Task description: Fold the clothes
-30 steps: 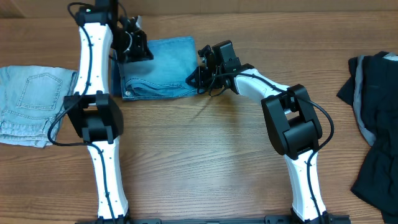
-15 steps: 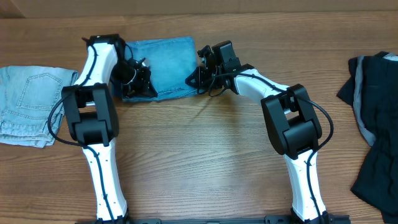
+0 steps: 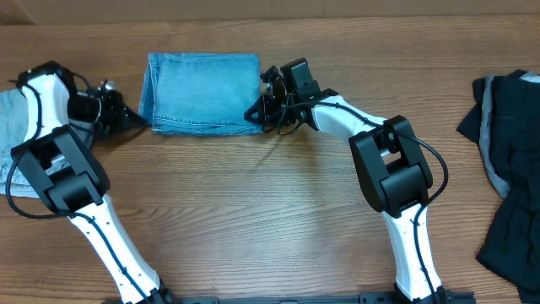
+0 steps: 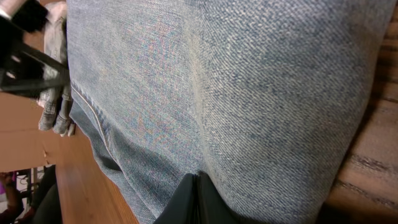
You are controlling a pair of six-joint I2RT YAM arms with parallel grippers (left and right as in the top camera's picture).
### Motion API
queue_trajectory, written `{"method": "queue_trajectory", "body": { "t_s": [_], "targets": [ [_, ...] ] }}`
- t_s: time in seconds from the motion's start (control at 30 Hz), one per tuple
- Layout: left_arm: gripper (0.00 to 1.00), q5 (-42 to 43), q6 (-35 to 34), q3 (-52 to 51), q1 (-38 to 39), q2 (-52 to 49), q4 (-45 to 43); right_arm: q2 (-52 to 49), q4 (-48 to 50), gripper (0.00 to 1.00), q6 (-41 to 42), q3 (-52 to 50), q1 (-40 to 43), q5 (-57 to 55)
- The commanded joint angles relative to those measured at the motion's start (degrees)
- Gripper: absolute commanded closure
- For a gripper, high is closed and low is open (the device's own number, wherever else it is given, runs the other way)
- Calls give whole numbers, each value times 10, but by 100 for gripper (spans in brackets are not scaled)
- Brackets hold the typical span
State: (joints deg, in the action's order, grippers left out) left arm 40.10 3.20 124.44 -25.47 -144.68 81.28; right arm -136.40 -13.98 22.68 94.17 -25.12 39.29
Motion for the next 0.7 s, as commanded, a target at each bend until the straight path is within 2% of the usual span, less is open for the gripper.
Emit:
{"method": "queue_trajectory", "body": {
  "t_s": [0.0,0.1,0.17,0.37,0.5,0.67],
  "targets": [
    [96,17,15,64,65,41,-16,-32,-37,96,-10,16,23,-36],
    [96,12,-20,73,103,51,-72,-3,-96,96,-73,83,22,-32],
    [95,-21,-50,68,125,44,-115,4,-112,96,-82,147,19,-33],
    [96,-121,-61,16,163,42,-234,-4,-29,96,-93,148,16,-101],
    [96,-122,-90,-16,165,28,-326,-38,52,96,-101,145,4,-101],
    [96,-122,-97,-37,166,17,-359,-106,135,96,-89,145,-7,-102]
  ]
}}
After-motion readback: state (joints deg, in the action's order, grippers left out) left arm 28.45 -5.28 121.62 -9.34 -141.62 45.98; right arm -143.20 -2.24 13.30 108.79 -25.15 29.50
